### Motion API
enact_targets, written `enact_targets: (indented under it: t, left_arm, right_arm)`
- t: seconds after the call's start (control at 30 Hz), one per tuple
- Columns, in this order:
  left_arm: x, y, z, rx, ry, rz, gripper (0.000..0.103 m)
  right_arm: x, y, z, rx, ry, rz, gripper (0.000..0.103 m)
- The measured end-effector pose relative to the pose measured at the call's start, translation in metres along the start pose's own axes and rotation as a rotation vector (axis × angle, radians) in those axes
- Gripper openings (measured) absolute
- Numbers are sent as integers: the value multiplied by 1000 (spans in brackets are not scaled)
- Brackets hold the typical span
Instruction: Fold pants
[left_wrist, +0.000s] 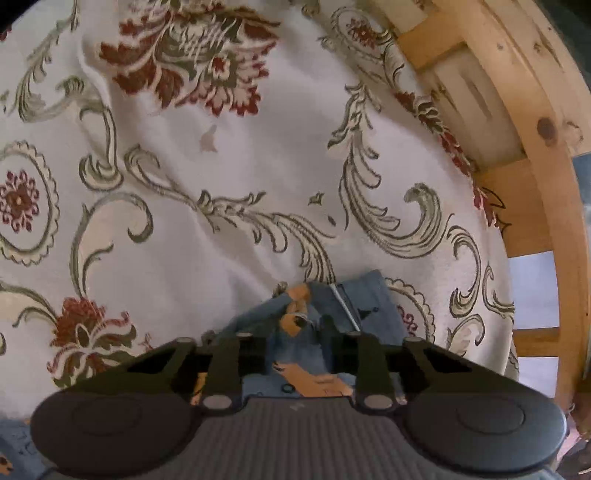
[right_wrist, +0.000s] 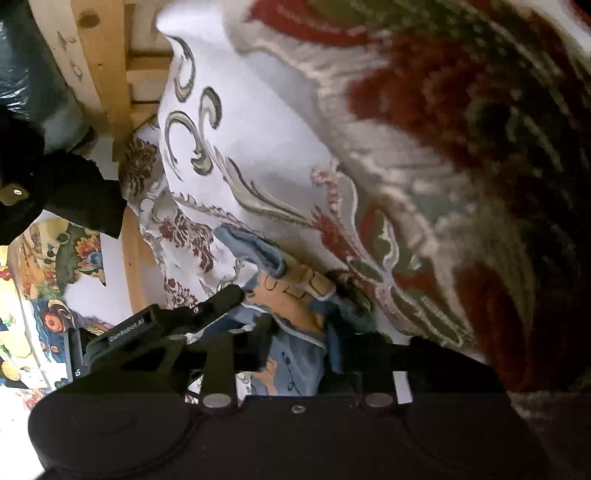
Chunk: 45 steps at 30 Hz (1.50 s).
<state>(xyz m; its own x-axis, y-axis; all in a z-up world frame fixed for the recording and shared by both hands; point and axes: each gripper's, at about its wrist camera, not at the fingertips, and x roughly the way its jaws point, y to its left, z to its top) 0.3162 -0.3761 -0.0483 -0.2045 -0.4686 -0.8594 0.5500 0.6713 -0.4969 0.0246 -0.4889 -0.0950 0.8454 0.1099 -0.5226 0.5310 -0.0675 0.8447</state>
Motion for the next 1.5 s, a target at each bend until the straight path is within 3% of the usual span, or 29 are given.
enact_targets:
  t: [0.03,0.17,0.3,0.43,0.5,0.53,0.57,0.63,0.73,0.83,0.9,1.0,1.03,1.07,1.1,1.13,1.17,1.27,1.5]
  left_arm:
    - [-2,-2,0,4,-8,4,22]
    - [-8,-18,-3,68,-43,36,20]
    - [-16,-35,-8,123,-108,7,19]
    - [-28,-52,-20,255,-230,-11,19]
    - [-25,-59,-23,295,-271,7,40]
    - [-22,-59,-23,282,-272,17,62]
    - [-18,-59,-23,261,-273,20,67]
    - [-20,-55,-25,235,-290,20,65]
    - [-26,-52,-25,222,-319,28,65]
    - [-31,-54,-26,280,-303,30,66]
    - [-25,-60,-21,327,-256,38,66]
    - [-10,-69,-13,387,-158,36,65]
    - [-4,-72,-11,406,-125,40,60]
    - [1,-75,-11,422,-102,58,50]
    - [5,-77,-9,434,-88,76,42]
    - [9,-78,-9,439,-75,95,27]
    - [11,-79,-8,436,-64,108,23]
    - [6,-81,-13,439,-107,91,19]
    - [-15,-86,-42,467,-312,80,18]
  right_arm:
    - [-2,1,-1,-15,-9,3,19]
    - [-10,19,-10,-171,-78,-31,17]
    - [-25,58,-41,-524,-233,-131,17]
    - [-31,88,-88,-886,-402,-262,18]
    - [-26,84,-98,-952,-412,-347,23]
    - [-20,82,-97,-952,-395,-396,26]
    - [-16,77,-94,-933,-368,-434,27]
    - [-14,66,-83,-875,-323,-477,33]
    - [-22,58,-73,-805,-319,-450,43]
    - [-22,62,-76,-827,-346,-435,54]
    - [-25,60,-77,-815,-348,-421,54]
    - [-32,57,-74,-766,-349,-393,47]
    - [-33,56,-72,-751,-351,-382,44]
    - [-36,55,-71,-739,-353,-370,41]
    - [-36,56,-71,-730,-354,-360,30]
    - [-37,56,-70,-725,-355,-354,23]
    - [-36,57,-70,-722,-356,-351,19]
    - [-36,57,-71,-728,-357,-340,10]
    - [-39,66,-85,-834,-420,-348,8]
